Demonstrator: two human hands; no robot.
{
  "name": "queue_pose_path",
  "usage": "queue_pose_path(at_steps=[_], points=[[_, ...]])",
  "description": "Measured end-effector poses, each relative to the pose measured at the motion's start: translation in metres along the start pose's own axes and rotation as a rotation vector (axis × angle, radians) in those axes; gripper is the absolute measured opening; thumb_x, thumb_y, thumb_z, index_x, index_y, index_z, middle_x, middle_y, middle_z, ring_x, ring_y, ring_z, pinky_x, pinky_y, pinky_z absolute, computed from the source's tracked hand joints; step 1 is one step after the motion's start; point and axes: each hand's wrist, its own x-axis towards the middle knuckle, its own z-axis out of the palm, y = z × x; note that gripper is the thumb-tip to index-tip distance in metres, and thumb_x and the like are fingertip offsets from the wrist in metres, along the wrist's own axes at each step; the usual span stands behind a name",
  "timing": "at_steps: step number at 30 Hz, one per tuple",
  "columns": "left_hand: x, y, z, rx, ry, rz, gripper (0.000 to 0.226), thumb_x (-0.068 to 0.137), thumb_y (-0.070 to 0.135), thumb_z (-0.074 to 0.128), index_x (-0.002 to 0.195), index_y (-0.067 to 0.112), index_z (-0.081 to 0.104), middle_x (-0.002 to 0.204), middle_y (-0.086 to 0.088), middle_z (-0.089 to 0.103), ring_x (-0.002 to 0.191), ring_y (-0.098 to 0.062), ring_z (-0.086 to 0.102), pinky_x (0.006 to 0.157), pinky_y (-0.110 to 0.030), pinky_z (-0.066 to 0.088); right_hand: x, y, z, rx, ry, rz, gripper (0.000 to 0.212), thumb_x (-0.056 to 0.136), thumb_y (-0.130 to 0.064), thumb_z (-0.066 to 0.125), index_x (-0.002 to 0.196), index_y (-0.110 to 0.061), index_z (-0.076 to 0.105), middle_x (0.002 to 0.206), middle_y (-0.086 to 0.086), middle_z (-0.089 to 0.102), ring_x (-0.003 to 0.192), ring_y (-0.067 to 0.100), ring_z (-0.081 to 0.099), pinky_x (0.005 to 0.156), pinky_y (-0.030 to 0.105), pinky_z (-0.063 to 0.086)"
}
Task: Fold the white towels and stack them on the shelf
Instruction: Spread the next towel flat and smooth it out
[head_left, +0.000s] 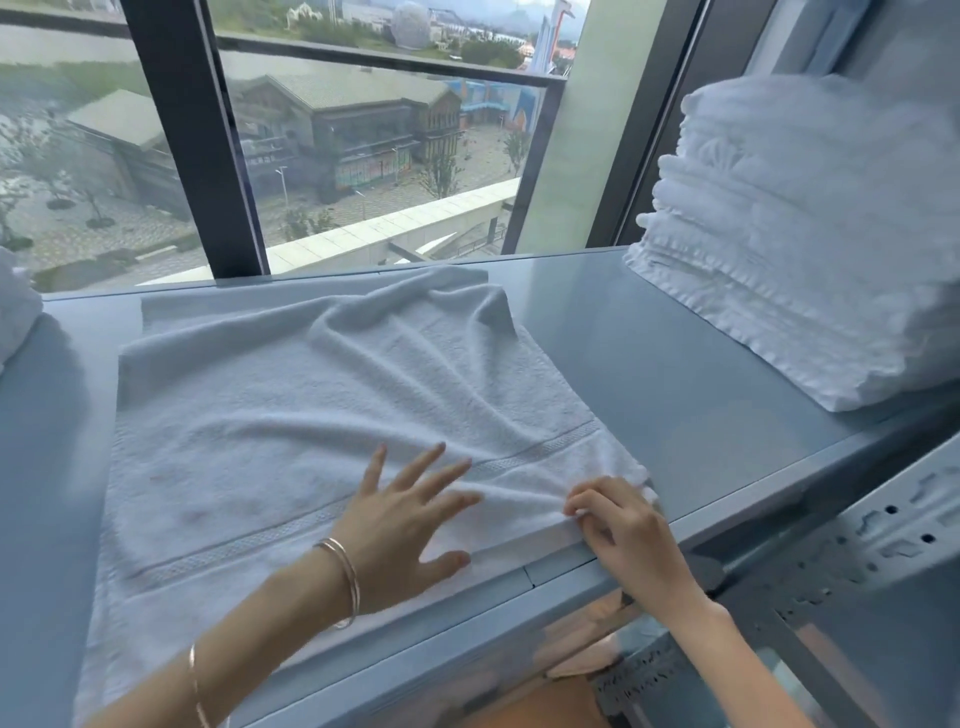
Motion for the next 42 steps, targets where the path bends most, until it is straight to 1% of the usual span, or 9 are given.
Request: queue_pose_path(at_steps=[3, 9, 15, 21, 23, 26, 32, 39, 42], points=[[0.012, 0.012, 0.02, -0.073, -0.03, 0.016, 0.048, 0.075, 0.059, 0.037, 0.117, 0.041, 0.049, 0.128, 0.01, 0.059, 0.12, -0.02, 0.055, 0.081, -0.06, 0.049, -0.007, -0.001, -0.001, -0.061, 0.037, 0.035, 0.02, 0.082, -0.012, 0.048, 0.082, -0.018, 0.067, 0.086, -0.009, 0.063, 0.082, 0.007, 0.056, 0.063, 0.018, 0.047], [0.003, 0.007, 0.042, -0.175, 0.09, 0.062, 0.047, 0.096, 0.056, 0.014, 0.124, 0.041, 0.047, 0.133, 0.006, 0.055, 0.124, -0.022, 0.052, 0.094, -0.061, 0.033, 0.004, 0.029, -0.012, -0.251, -0.025, 0.149, 0.045, 0.063, 0.012, 0.069, 0.098, -0.016, 0.071, 0.102, 0.0, 0.066, 0.1, 0.021, 0.057, 0.073, 0.039, 0.055], [0.002, 0.011, 0.041, -0.222, 0.152, 0.029, 0.041, 0.084, 0.052, 0.041, 0.122, 0.04, 0.051, 0.13, 0.005, 0.057, 0.122, -0.021, 0.053, 0.095, -0.061, 0.033, 0.019, 0.029, -0.029, -0.279, 0.11, 0.072, 0.029, 0.06, 0.004, 0.078, 0.079, -0.017, 0.075, 0.078, -0.005, 0.071, 0.085, 0.02, 0.067, 0.063, 0.033, 0.055], [0.001, 0.008, 0.043, -0.31, 0.249, 0.017, 0.039, 0.08, 0.051, 0.049, 0.115, 0.036, 0.053, 0.127, 0.003, 0.058, 0.123, -0.02, 0.051, 0.099, -0.058, 0.033, -0.004, 0.032, -0.019, -0.308, 0.043, 0.15, 0.034, 0.058, 0.007, 0.08, 0.08, -0.019, 0.075, 0.083, -0.007, 0.072, 0.076, 0.019, 0.067, 0.057, 0.028, 0.054], [-0.003, 0.006, 0.043, -0.349, 0.358, 0.013, 0.033, 0.078, 0.048, 0.055, 0.106, 0.032, 0.056, 0.118, 0.004, 0.059, 0.118, -0.022, 0.05, 0.099, -0.048, 0.038, -0.003, 0.036, -0.021, -0.312, 0.036, 0.168, 0.034, 0.06, 0.006, 0.08, 0.082, -0.019, 0.076, 0.085, -0.006, 0.072, 0.074, 0.02, 0.068, 0.053, 0.03, 0.055], [-0.015, 0.0, 0.037, -0.333, 0.462, 0.043, 0.014, 0.075, 0.029, 0.059, 0.088, 0.027, 0.055, 0.091, 0.004, 0.057, 0.089, -0.017, 0.049, 0.077, -0.024, 0.041, 0.0, 0.038, -0.026, -0.309, 0.016, 0.209, 0.032, 0.063, 0.007, 0.078, 0.083, -0.019, 0.076, 0.088, -0.005, 0.073, 0.072, 0.021, 0.069, 0.049, 0.032, 0.056], [-0.045, -0.003, 0.029, -0.334, 0.412, 0.112, 0.012, 0.074, 0.015, 0.052, 0.077, 0.026, 0.047, 0.07, 0.007, 0.055, 0.065, -0.012, 0.046, 0.052, -0.023, 0.043, -0.002, 0.038, -0.022, -0.288, -0.002, 0.243, 0.033, 0.067, 0.009, 0.075, 0.089, -0.015, 0.076, 0.097, -0.003, 0.073, 0.076, 0.023, 0.071, 0.057, 0.036, 0.058], [-0.065, -0.007, 0.027, -0.267, 0.364, 0.061, 0.03, 0.067, 0.013, 0.047, 0.091, 0.03, 0.054, 0.094, 0.01, 0.051, 0.082, -0.011, 0.046, 0.069, -0.023, 0.039, -0.002, 0.034, -0.022, -0.335, -0.109, 0.323, 0.042, 0.073, 0.017, 0.061, 0.097, -0.015, 0.074, 0.109, -0.001, 0.07, 0.098, 0.028, 0.067, 0.074, 0.047, 0.056], [-0.085, -0.011, 0.019, -0.288, 0.356, -0.043, 0.031, 0.065, 0.019, 0.051, 0.094, 0.029, 0.05, 0.097, 0.01, 0.05, 0.085, -0.011, 0.047, 0.072, -0.022, 0.043, 0.014, 0.004, -0.021, -0.301, -0.079, 0.202, 0.036, 0.067, 0.015, 0.069, 0.085, -0.015, 0.075, 0.106, 0.005, 0.07, 0.111, 0.032, 0.059, 0.083, 0.048, 0.051]])
